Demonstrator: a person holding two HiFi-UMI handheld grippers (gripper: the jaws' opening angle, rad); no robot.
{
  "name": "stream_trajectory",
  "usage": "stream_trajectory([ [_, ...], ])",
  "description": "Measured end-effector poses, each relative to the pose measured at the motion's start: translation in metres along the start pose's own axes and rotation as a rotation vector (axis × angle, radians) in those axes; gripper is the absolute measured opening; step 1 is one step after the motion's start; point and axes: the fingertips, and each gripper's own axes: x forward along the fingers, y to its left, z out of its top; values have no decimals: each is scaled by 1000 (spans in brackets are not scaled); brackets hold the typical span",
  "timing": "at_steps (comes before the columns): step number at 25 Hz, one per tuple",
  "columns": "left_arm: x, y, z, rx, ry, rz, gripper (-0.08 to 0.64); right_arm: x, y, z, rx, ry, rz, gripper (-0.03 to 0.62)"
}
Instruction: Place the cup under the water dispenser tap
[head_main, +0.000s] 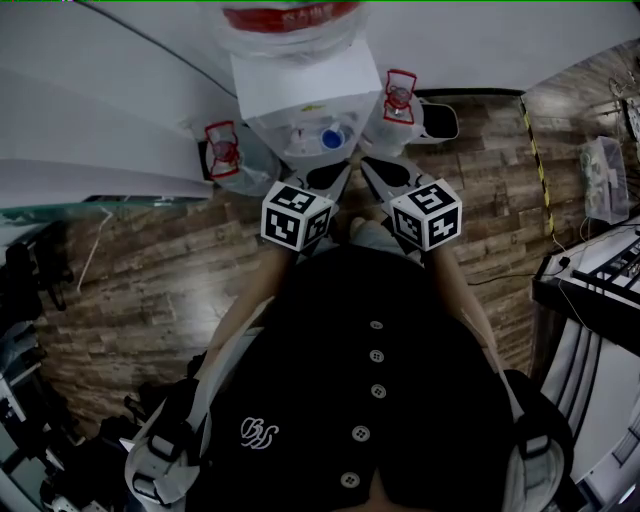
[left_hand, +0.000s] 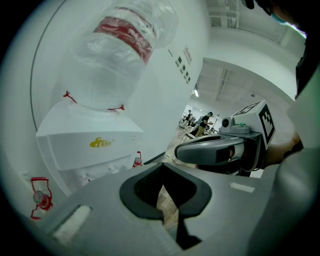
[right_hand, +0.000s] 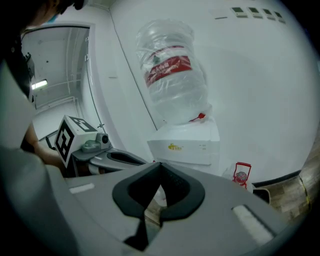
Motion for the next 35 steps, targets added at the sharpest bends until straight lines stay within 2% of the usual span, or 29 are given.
stream_trajectory([
  [13, 0, 3, -4, -6, 7, 27, 5, -3, -1, -8, -23, 23, -10, 0],
  [28, -2, 6, -18, -21, 77, 55, 5, -6, -1, -10, -25, 11, -17, 0],
  [35, -3, 2, -22, -29, 79, 28, 5, -6, 2, -11, -9, 7, -4, 0],
])
